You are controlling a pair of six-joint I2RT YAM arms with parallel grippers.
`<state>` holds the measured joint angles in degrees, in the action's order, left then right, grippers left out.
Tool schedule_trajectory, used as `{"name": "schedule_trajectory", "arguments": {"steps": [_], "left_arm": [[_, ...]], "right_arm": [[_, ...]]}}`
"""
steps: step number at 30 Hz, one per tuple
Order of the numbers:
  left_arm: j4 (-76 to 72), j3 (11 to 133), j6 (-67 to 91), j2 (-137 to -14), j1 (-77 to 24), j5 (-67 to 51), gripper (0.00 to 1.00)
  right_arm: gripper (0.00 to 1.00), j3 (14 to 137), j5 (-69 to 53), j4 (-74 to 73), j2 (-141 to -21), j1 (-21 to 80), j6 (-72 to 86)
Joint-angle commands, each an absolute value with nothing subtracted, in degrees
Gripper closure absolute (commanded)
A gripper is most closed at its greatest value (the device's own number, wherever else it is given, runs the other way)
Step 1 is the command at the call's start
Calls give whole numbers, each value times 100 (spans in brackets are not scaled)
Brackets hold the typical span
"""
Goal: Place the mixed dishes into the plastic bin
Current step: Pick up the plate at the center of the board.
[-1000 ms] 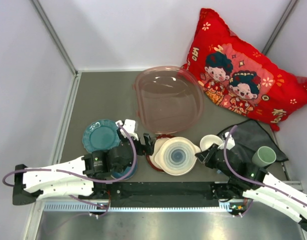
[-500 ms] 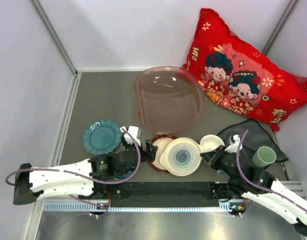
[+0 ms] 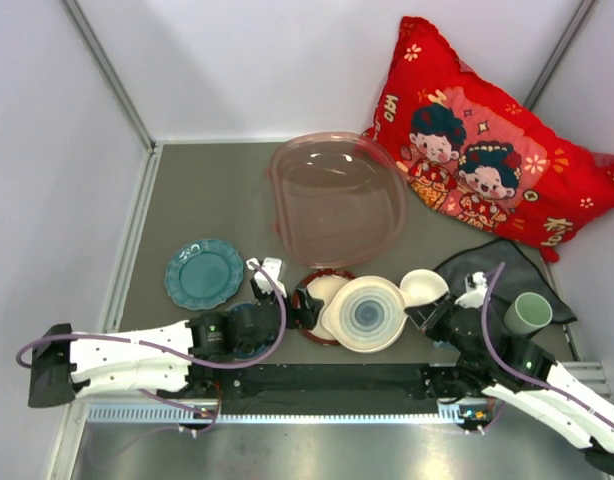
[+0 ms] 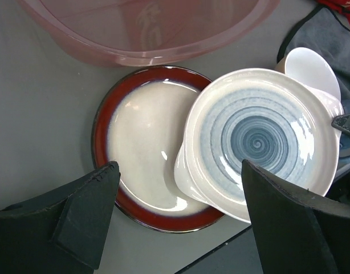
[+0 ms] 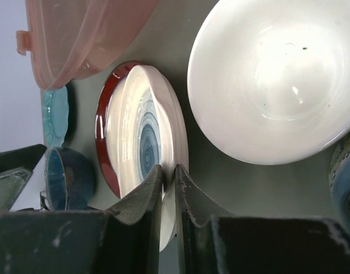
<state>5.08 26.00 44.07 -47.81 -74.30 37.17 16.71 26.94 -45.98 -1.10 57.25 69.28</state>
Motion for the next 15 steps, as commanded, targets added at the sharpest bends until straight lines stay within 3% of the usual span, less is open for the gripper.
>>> {"name": "schedule_trajectory", "arguments": {"steps": [1, 15], "left_arm": [[44, 2400, 4605, -4886, -7436, 3604, 8], [-878, 2338, 4650, -5888, -7436, 3323, 8]], "right_arm": [[100, 2109, 2874, -4166, 554, 5774, 6996], [100, 2514, 2988, -4412, 545, 5774, 6882]]}}
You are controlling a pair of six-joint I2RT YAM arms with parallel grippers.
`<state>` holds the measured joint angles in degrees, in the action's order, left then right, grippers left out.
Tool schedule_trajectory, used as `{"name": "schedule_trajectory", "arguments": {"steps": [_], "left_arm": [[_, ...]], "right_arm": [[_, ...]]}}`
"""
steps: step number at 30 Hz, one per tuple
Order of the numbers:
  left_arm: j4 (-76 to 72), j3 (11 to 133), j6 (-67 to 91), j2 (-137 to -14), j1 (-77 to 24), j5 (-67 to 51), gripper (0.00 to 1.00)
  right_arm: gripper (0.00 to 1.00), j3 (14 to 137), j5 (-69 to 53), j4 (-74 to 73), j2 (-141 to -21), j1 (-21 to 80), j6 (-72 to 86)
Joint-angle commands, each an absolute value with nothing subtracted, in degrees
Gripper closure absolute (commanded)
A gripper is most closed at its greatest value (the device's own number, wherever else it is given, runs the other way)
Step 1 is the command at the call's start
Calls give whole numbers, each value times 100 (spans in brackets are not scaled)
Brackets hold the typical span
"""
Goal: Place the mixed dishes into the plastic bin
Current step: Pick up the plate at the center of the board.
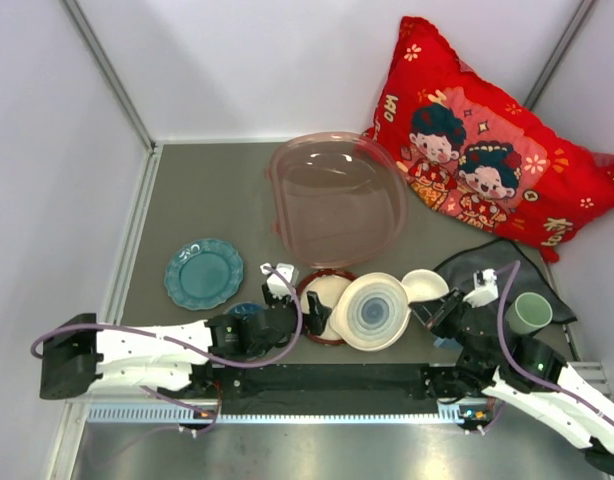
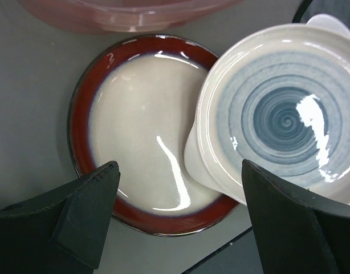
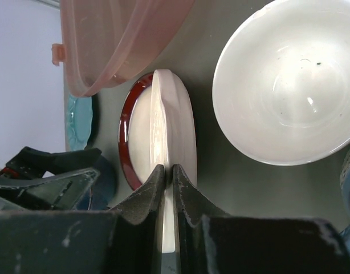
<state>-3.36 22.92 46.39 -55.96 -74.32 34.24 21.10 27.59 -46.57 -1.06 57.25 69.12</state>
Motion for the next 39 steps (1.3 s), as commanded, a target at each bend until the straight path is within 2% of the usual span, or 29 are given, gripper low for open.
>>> {"name": "schedule_trajectory", "arguments": {"steps": [1, 19, 25, 39], "left_arm": [[-957, 2364, 4641, -5984, -7436, 3279, 8], [-1968, 2672, 4509, -7470, -7436, 2751, 14], [-2240, 2804, 4482, -7962, -7436, 2505, 24], [-2584, 2769, 4579, -8455, -7436, 2294, 37]], "right_arm": [[100, 2522, 2997, -4421, 536, 5774, 6882], [100, 2435, 2927, -4579, 545, 5774, 6961], [100, 2434, 2936, -4605, 545, 5774, 6970], [100, 2426, 2944, -4746, 554, 5774, 6961]]}}
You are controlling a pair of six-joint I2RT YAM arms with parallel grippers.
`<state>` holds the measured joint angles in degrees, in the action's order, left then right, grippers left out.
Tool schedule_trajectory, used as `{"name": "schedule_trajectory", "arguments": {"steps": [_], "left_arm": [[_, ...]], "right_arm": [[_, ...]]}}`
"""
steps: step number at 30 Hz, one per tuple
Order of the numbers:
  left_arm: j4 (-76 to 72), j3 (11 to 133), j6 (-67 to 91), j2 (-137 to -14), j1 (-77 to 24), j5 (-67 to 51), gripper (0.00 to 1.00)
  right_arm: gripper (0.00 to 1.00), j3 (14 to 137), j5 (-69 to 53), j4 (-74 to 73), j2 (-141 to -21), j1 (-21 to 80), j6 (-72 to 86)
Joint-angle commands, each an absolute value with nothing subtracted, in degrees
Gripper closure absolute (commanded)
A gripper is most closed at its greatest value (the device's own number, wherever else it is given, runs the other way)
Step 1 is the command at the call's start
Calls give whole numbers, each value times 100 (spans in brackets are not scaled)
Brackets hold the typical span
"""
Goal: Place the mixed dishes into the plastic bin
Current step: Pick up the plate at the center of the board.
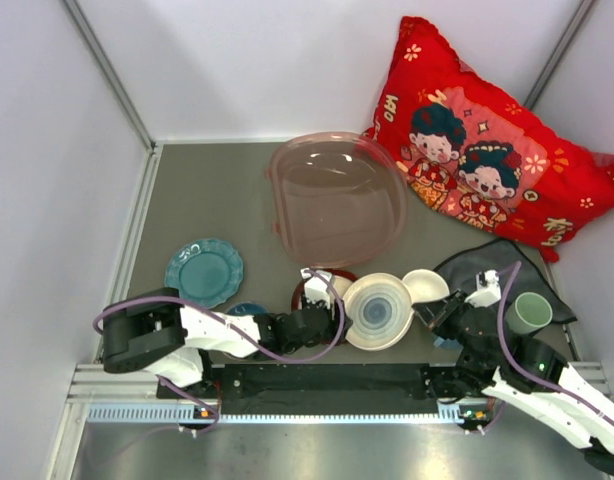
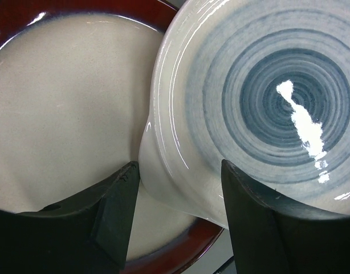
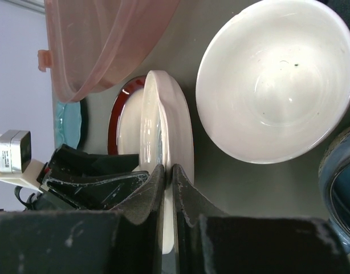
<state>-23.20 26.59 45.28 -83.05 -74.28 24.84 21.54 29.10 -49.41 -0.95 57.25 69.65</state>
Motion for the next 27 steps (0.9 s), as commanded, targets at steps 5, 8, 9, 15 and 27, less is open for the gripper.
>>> {"name": "schedule_trajectory", "arguments": {"steps": [5, 8, 9, 15, 27], "left_arm": [[-2566, 2777, 4597, -8508, -7436, 2215, 38], [-2540, 2777, 4605, -8517, -7436, 2197, 38], [-2540, 2777, 4605, -8517, -7436, 2189, 38], [-2540, 2777, 4614, -8525, -7436, 2180, 38], [-2540, 2786, 4588, -8499, -7444, 2206, 38]], "right_arm": [[70, 2417, 2944, -4781, 554, 5774, 6979], [51, 2321, 2910, -4764, 545, 5774, 7022], [49, 2303, 2900, -4764, 545, 5774, 7040], [43, 2092, 2778, -4641, 527, 5774, 7145], [41, 1732, 2373, -4123, 18, 5774, 7348]]}}
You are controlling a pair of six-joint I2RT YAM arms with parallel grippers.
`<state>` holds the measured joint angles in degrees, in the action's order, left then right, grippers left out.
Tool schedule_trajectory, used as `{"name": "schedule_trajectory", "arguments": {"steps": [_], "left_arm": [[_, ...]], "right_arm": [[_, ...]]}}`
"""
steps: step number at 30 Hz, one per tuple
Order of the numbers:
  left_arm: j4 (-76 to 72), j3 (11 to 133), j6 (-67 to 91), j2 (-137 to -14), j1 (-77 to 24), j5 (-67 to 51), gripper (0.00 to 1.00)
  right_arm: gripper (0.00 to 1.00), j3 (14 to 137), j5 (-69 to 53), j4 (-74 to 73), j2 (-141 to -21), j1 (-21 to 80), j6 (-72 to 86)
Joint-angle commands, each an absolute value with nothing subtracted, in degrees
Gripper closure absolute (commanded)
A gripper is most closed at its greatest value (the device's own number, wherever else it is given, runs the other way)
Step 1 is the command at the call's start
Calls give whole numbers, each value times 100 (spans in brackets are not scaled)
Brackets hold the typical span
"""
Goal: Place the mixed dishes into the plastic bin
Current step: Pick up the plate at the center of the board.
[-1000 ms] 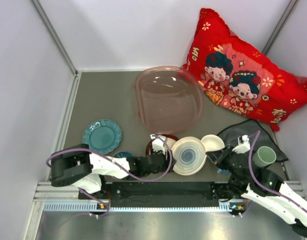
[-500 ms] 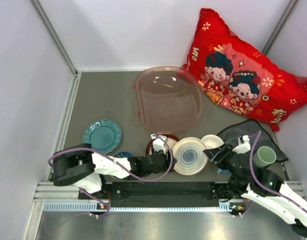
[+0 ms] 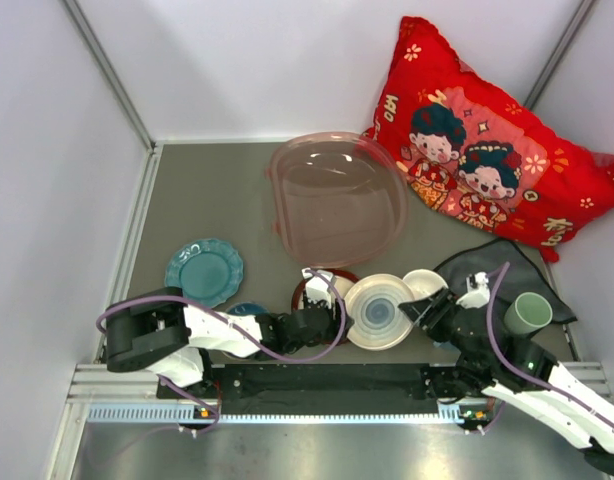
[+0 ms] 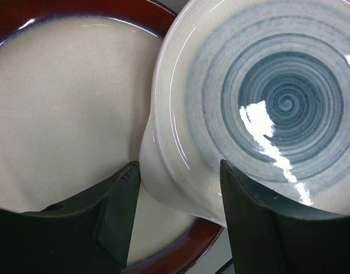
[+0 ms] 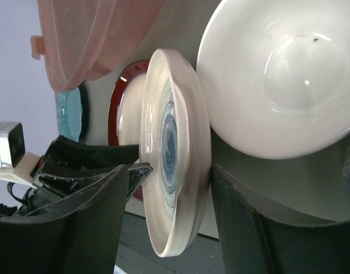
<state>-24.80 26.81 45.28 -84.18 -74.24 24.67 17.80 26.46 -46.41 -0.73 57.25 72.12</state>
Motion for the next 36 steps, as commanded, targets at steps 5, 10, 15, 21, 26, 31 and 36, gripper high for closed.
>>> {"name": "schedule_trajectory", "arguments": {"steps": [5, 10, 15, 21, 26, 31, 36], "left_arm": [[-2558, 2786, 4588, -8508, -7427, 2189, 37], [-2575, 2777, 4588, -8508, -7436, 2171, 37], [-2584, 2795, 4553, -8508, -7436, 2153, 37], [-2593, 2813, 4535, -8508, -7436, 2127, 37], [-2575, 2804, 4535, -8490, -7436, 2127, 37], [-2339, 2865, 4500, -8403, -7436, 2171, 37], [-1689, 3146, 4377, -7946, -7436, 2329, 31]], "right_arm": [[42, 1679, 2250, -3876, -404, 5774, 7348], [46, 1556, 2206, -3683, -431, 5774, 7348], [48, 1407, 2110, -3490, -518, 5774, 7409], [54, 1327, 2057, -3270, -712, 5766, 7427], [84, 1345, 2092, -3260, -747, 5774, 7392], [100, 1441, 2144, -3366, -729, 5774, 7357], [100, 1608, 2206, -3480, -729, 5774, 7251]]}}
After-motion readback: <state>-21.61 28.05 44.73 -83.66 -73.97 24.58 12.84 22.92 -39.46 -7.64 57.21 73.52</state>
